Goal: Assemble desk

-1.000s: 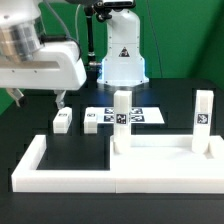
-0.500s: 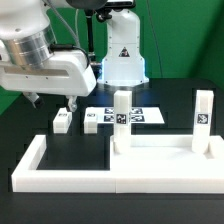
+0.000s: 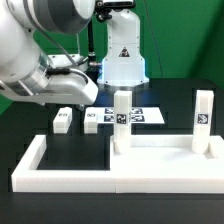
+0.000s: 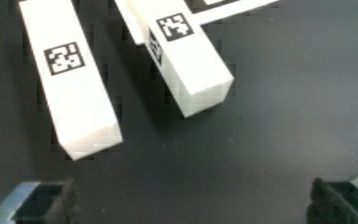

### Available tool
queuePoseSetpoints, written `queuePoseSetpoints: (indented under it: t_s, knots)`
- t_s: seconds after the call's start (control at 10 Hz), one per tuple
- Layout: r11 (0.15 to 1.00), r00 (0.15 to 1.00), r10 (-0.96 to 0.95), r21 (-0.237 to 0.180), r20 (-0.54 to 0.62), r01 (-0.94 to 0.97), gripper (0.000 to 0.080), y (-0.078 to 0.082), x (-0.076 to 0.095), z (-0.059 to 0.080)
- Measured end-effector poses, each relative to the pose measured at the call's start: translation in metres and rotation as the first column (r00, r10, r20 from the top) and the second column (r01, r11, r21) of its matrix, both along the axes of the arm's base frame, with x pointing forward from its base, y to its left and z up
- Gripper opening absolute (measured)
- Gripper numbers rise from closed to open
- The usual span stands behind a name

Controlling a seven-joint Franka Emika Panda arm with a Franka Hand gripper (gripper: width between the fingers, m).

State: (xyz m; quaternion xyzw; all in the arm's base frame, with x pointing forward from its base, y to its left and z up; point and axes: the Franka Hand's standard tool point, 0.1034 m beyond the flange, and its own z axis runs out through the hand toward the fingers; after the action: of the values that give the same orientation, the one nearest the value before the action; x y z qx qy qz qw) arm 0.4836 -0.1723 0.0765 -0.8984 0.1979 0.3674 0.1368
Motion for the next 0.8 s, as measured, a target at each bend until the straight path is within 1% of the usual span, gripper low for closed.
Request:
queuePoseSetpoints:
  t_s: [0.1,0.2,0.3,0.4,0.5,0.6,0.8]
  knots:
    - [0.999,0.998,0.0,0.032,-0.065,0.002,0.0649,0.0,-0.006,-0.002]
    - [0.999,0.994,-0.011,0.05,-0.11,0.017,0.0649,-0.003,-0.013,-0.017]
    - [0.998,0.988,-0.02,0.059,-0.152,0.029,0.0649,0.001,-0.022,-0.024]
    - [1.0,0.994,-0.009,0.029,-0.105,0.012,0.0649,0.005,-0.017,-0.027]
    - [1.0,0.997,0.016,0.005,-0.075,-0.015,0.0649,0.013,-0.02,-0.019]
    - [1.0,0.999,0.021,-0.009,-0.044,-0.021,0.0649,0.017,-0.021,-0.015]
    - [1.0,0.999,0.016,-0.007,-0.048,-0.017,0.0649,0.016,-0.023,-0.016]
